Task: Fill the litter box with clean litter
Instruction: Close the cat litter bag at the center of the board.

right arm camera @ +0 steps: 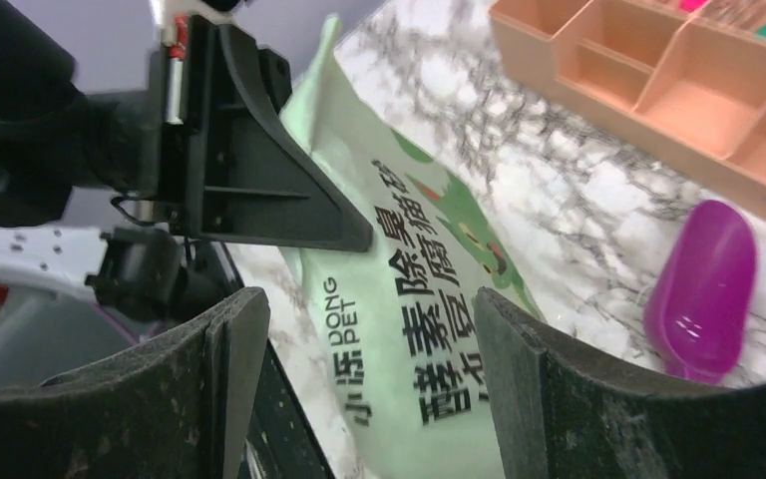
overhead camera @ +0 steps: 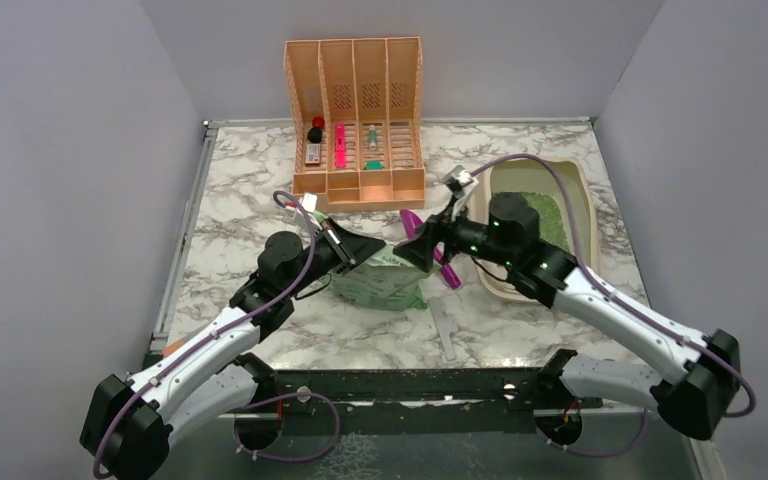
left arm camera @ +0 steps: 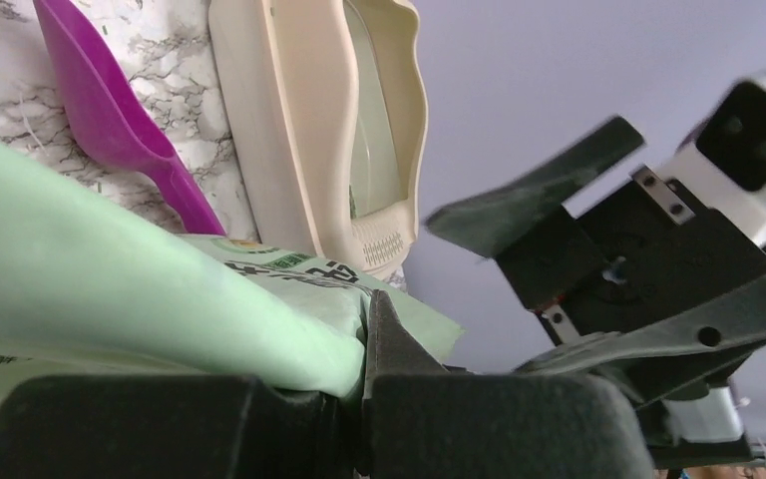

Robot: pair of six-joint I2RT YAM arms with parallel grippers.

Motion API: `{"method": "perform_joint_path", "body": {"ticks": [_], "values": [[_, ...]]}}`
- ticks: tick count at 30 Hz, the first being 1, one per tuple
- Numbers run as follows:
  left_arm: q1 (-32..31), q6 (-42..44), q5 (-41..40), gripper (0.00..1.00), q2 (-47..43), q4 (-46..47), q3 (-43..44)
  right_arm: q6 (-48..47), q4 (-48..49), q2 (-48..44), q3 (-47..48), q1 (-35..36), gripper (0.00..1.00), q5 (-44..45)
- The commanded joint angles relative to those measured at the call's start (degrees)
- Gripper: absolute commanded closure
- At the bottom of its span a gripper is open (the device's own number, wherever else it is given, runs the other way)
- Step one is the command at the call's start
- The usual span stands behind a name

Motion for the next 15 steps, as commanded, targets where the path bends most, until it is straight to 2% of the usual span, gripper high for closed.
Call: {"method": "perform_joint_path", "body": {"ticks": [1,5,7,10,11,15], "values": [[0.3,5.1,2.2,1.0,-1.9,18.8,0.2,-9.3,-5.9,9.6,5.5,0.1,0.22,-12.4],[0.3,6.2,2.3,1.0,-2.1,19.2,0.0,-11.5,-4.0,7.8,3.1,0.1,0.23,-13.9],[0.4,6.3,2.2,1.0,-2.0,19.2,-0.2,-13.2,-6.7,7.1,2.6,0.1,0.26,-13.7],[0.5,6.2,1.8,1.0,-1.8,19.2,-0.2,-16.2,-13.7,7.1,1.8,0.1,0.35,-8.7],[0.5,6.3,1.7,1.0,-1.9,19.2,-0.2,-16.5,-14.3,6.4,0.6,0.1,0.43,-7.7],[1.0,6.5,1.7,1.0,-1.6,19.3,0.1,-14.7,-10.3,1.3,-6.3,0.2,0.57,-5.6]]}}
